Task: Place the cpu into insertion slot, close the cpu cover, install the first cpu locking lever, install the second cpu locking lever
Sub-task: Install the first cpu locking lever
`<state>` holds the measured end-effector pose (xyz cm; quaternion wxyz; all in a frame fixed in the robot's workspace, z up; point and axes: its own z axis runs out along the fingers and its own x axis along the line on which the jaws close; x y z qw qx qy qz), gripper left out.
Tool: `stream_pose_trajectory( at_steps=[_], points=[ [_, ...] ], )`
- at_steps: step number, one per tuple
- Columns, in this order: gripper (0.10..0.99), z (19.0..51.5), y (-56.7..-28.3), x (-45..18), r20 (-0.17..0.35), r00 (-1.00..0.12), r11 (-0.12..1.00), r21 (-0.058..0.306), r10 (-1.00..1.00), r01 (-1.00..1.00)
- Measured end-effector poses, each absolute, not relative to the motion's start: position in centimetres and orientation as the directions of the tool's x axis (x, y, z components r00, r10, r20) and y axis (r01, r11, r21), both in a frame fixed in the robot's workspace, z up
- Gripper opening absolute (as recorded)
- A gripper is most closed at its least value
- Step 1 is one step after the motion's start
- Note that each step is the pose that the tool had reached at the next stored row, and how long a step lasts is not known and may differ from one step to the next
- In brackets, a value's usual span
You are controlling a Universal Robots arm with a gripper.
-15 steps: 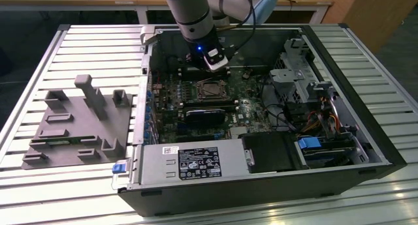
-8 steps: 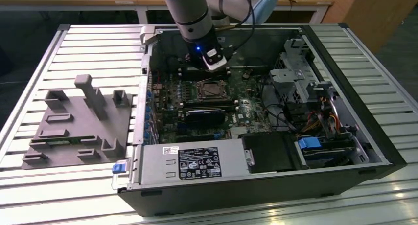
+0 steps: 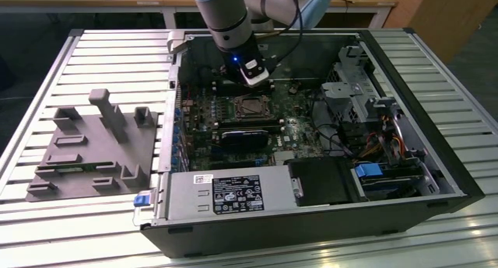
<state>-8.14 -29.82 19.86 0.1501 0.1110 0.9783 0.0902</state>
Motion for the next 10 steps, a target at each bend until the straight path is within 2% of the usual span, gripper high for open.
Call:
stream_pose_trajectory(
  at_steps=[10],
  points=[
    [0.102,19.4,-29.82,-8.14,-0.274,-0.926,0.956,0.21,0.26,0.206]
  ],
)
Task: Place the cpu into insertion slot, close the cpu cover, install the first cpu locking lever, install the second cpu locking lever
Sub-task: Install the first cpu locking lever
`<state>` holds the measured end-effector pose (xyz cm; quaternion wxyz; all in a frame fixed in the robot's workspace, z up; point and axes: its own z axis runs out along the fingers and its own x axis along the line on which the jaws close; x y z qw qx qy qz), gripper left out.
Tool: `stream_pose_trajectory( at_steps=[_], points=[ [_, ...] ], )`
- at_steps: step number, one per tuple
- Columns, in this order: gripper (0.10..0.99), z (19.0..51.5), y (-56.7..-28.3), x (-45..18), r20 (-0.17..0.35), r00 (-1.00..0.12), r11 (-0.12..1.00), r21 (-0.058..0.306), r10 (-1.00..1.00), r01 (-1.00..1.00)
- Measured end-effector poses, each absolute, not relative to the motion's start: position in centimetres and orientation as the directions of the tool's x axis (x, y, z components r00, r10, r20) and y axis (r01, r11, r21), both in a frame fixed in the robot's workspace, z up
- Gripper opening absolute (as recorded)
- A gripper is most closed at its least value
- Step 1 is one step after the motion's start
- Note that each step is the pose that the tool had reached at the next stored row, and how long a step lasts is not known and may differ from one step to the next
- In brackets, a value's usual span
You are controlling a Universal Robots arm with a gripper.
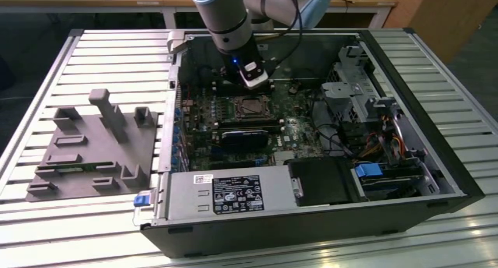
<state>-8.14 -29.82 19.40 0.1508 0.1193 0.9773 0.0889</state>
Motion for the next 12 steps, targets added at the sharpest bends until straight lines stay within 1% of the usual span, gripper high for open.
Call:
stream_pose_trajectory(
  at_steps=[12],
  points=[
    [0.102,19.19,-29.82,-8.11,-0.274,-0.913,0.945,0.21,0.302,0.25]
  ],
)
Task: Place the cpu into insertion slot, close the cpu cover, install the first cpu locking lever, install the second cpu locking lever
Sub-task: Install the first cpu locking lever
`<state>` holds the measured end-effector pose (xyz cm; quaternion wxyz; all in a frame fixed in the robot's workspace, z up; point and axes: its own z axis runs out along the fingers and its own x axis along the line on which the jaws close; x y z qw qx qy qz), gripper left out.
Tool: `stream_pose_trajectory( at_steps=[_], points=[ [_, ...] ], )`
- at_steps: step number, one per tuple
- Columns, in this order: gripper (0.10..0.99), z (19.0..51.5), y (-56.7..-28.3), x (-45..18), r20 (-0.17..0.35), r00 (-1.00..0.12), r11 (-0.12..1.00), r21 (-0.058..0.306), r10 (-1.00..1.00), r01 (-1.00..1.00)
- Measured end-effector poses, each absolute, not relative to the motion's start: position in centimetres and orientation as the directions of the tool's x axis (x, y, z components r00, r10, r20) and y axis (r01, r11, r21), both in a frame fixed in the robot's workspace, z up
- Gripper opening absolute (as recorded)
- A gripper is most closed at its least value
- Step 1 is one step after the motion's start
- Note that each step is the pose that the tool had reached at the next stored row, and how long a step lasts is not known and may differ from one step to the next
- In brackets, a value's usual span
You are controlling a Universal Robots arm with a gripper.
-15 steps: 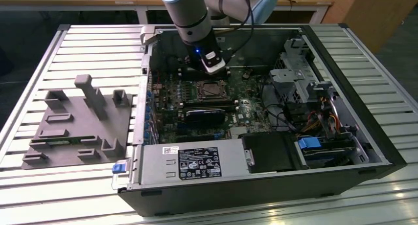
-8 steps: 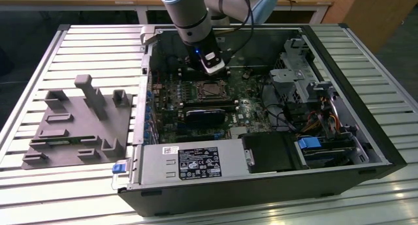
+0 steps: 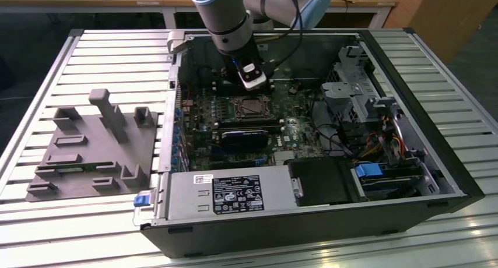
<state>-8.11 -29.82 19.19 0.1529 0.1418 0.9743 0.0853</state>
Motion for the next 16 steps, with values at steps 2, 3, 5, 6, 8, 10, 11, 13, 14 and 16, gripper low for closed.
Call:
stream_pose_trajectory(
  at_steps=[2,3,5,6,8,10,11,13,14,16],
  points=[
    [0.102,19.15,-29.82,-8.11,-0.274,-0.912,0.944,0.209,0.306,0.254],
    [0.102,19.12,-29.82,-8.11,-0.274,-0.911,0.944,0.209,0.308,0.256],
    [0.102,19.06,-29.82,-8.12,-0.274,-0.91,0.943,0.209,0.311,0.259],
    [0.102,19.03,-29.82,-8.12,-0.274,-0.91,0.942,0.209,0.313,0.261],
    [0.102,18.95,-29.82,-8.12,-0.274,-0.908,0.941,0.209,0.316,0.265],
    [0.102,18.83,-29.8,-8.09,-0.274,-0.907,0.94,0.211,0.32,0.268],
    [0.102,18.8,-29.8,-8.09,-0.274,-0.906,0.94,0.21,0.321,0.269],
    [0.102,18.82,-29.82,-8.11,-0.274,-0.906,0.94,0.209,0.322,0.271],
    [0.102,18.83,-29.82,-8.11,-0.274,-0.906,0.94,0.209,0.322,0.271],
    [0.102,18.83,-29.82,-8.11,-0.274,-0.906,0.94,0.209,0.322,0.271]
  ],
)
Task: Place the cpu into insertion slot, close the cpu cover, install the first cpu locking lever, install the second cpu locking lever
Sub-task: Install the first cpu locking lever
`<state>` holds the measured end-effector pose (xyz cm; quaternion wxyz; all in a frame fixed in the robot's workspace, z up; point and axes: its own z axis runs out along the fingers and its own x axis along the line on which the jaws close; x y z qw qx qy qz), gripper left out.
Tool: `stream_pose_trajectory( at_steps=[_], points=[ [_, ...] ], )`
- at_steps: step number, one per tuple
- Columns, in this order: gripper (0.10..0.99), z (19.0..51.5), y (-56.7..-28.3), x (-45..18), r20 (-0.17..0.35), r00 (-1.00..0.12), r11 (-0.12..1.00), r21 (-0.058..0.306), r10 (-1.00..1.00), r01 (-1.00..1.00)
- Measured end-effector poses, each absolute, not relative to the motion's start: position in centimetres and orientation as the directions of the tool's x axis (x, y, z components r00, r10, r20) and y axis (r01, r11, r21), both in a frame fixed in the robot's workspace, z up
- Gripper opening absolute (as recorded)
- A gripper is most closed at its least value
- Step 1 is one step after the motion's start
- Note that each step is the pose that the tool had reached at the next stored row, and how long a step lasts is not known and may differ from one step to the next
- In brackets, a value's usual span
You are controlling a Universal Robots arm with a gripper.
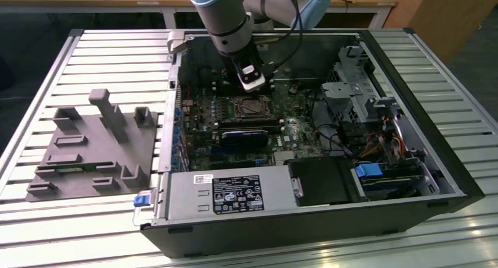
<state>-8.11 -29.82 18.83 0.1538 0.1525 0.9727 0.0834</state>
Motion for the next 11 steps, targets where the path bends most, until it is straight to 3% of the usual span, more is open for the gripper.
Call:
stream_pose_trajectory(
  at_steps=[11],
  points=[
    [0.102,21.3,-29.8,-8.1,-0.274,-0.906,0.94,0.209,0.322,0.271]
  ],
)
